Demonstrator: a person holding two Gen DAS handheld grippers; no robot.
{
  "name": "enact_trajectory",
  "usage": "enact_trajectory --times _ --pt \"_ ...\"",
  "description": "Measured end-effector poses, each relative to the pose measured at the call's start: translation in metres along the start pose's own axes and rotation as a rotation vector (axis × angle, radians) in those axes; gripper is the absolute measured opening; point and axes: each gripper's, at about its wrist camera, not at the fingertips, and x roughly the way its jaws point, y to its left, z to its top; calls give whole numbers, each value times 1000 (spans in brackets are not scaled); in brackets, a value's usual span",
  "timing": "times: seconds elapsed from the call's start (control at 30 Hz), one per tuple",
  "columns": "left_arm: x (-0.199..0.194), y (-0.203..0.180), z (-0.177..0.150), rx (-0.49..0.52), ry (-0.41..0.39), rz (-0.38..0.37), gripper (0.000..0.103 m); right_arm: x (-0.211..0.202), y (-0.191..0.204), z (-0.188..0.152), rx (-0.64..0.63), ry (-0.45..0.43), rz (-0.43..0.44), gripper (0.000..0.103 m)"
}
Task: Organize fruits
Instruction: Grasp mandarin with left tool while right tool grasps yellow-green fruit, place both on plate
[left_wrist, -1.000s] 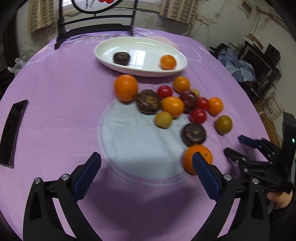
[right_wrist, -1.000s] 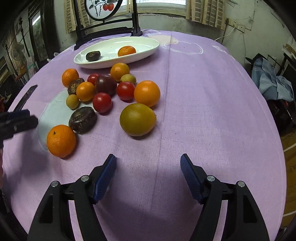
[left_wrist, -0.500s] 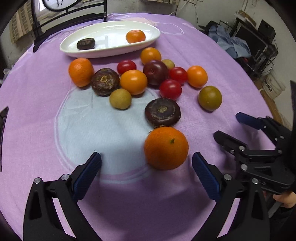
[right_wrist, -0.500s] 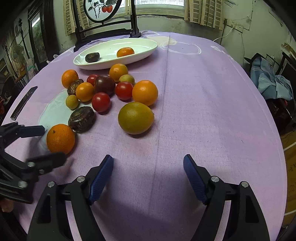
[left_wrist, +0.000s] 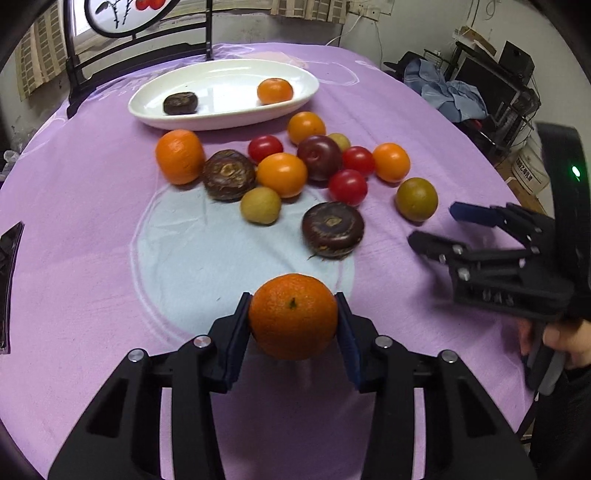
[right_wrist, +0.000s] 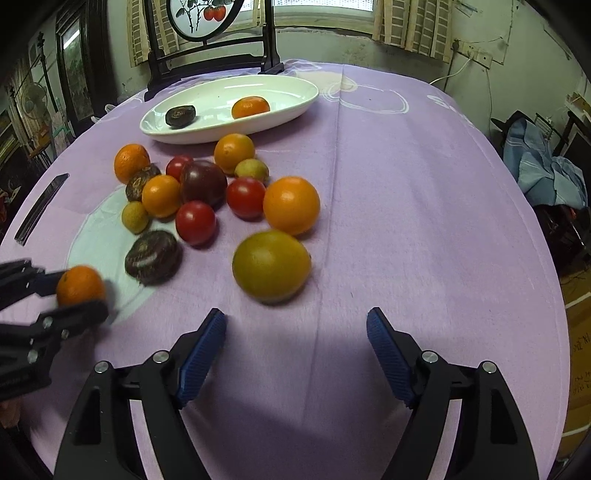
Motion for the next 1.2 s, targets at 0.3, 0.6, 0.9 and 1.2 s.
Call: enact_trajectory --times 0.3,0.6,0.9,1.2 --pt "-11 17 -8 -23 -11 -11 43 8 9 16 -7 -11 11 43" --pt "-23 28 -3 -34 -36 -3 43 -35 19 1 -55 -108 23 43" --pt "-60 40 54 -1 -143 16 43 -79 23 47 -76 -240 115 43" --pt "-40 65 140 3 -175 98 43 -28 60 133 -165 -215 146 43"
